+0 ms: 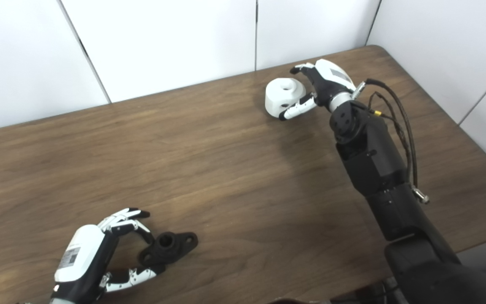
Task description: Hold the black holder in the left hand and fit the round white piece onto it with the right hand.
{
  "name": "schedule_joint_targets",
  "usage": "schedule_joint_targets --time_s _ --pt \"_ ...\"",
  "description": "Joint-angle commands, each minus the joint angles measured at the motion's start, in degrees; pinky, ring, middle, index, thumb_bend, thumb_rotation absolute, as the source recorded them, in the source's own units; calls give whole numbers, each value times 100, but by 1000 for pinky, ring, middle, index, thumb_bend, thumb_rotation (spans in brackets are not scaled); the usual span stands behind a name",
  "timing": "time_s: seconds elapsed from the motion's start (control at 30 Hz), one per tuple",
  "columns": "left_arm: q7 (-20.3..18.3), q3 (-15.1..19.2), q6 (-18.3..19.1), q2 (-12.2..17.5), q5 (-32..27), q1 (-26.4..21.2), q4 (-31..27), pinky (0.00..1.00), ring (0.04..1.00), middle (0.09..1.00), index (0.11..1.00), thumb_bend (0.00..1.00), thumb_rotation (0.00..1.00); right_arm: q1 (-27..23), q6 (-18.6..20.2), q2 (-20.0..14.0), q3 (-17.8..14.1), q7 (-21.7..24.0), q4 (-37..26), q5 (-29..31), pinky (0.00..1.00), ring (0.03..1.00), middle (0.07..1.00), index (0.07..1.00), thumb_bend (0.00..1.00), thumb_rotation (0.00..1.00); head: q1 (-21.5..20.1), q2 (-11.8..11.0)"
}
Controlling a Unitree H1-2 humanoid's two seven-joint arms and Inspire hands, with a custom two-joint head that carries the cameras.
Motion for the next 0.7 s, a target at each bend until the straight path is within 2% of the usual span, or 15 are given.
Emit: schedule_joint_targets --time_s 0.0,0.67 --pt "-71 10 46 74 5 103 108 825 863 796 488 518 53 -314 -32 -177 15 -118 -71 -65 1000 1000 943 848 727 238 0 7" --pt "-97 21 106 23 73 118 86 837 864 798 488 519 54 -594 -45 -254 93 -333 235 128 982 991 908 788 722 231 84 -29"
